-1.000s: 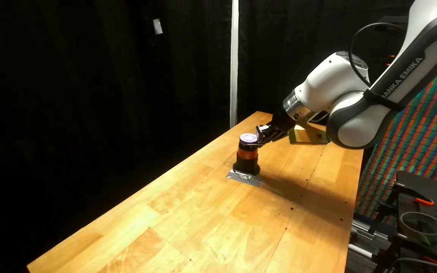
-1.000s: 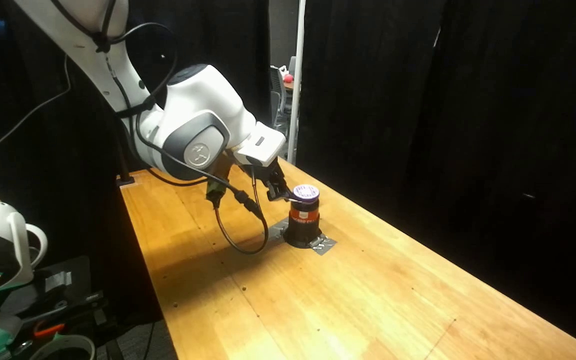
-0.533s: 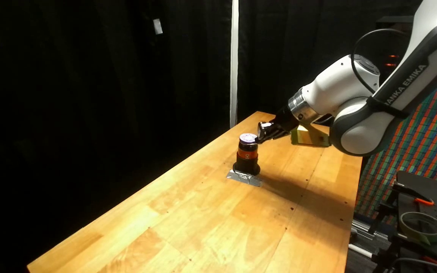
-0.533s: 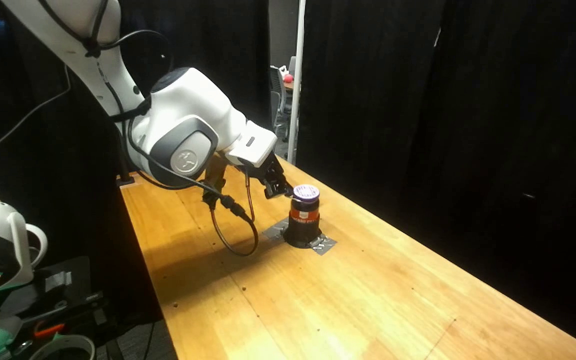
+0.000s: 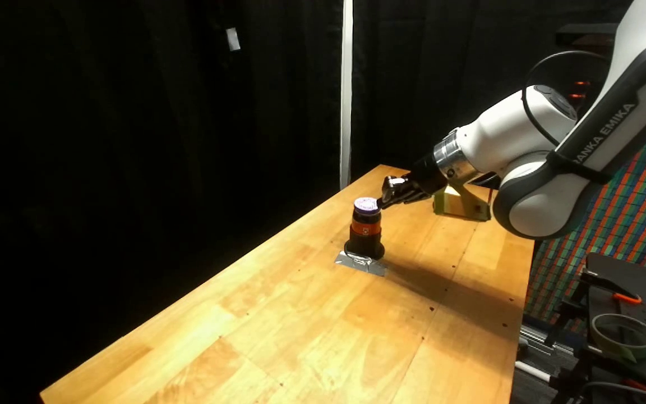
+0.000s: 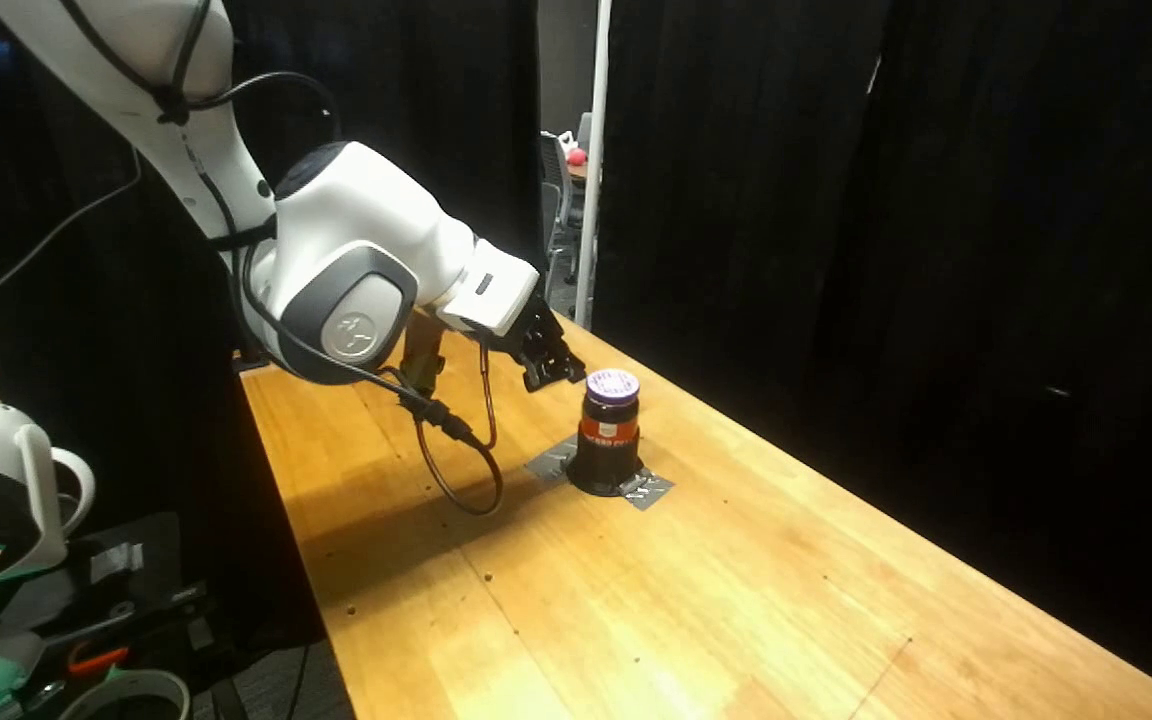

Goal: Put the rubber band around the cup

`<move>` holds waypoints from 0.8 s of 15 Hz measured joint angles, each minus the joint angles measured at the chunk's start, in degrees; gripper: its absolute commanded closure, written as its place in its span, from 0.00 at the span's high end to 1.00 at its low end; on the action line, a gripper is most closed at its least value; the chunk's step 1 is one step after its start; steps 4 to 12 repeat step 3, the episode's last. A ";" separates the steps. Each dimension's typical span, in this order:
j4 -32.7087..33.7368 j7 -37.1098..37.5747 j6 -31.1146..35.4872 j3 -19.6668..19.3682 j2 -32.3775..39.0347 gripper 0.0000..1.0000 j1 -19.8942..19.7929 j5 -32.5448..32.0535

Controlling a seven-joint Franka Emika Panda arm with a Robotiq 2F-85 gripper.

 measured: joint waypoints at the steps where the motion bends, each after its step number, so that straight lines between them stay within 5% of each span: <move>1: -0.06 0.22 -0.10 0.08 -0.02 0.17 0.00 0.01; 3: -0.12 -1.12 -2.43 6.53 -1.49 0.31 -5.04 1.43; 12: -0.12 -1.12 -2.43 6.53 -1.49 0.31 -5.04 1.43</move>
